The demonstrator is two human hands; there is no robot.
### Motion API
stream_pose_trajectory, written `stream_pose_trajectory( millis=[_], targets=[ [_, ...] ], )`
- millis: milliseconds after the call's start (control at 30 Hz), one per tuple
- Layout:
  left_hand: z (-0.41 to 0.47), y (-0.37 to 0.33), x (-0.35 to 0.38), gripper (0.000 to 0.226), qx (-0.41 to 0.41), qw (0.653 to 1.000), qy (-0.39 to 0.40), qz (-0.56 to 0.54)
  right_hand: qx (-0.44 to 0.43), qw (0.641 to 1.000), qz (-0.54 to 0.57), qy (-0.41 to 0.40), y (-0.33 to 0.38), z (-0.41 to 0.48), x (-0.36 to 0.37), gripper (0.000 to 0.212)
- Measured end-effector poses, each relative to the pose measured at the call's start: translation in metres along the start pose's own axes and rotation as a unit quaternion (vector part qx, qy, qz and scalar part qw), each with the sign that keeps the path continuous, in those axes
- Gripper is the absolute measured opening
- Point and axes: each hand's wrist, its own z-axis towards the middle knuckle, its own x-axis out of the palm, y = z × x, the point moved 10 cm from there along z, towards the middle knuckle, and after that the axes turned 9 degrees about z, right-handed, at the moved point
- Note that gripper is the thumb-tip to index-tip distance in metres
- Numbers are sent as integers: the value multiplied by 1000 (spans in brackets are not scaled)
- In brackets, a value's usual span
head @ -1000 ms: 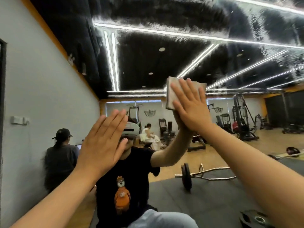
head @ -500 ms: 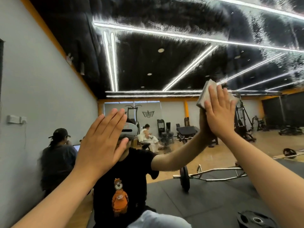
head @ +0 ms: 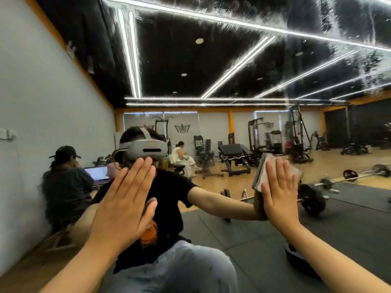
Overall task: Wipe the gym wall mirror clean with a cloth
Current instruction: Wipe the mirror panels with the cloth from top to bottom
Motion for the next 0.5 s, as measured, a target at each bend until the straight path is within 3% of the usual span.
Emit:
stream_pose_trajectory(
  millis=[200,367,500],
  targets=[
    [0,-2,4,72,-4,1000,7,-13,11,1000,-9,-17,45,84,-16,59],
    [-1,-1,4,72,-12,1000,3,-19,-38,999,-12,-21,112,198,-33,61],
    [-2,-1,3,72,-11,1000,-2,-12,-53,998,-10,-43,123,197,-30,59]
  ],
)
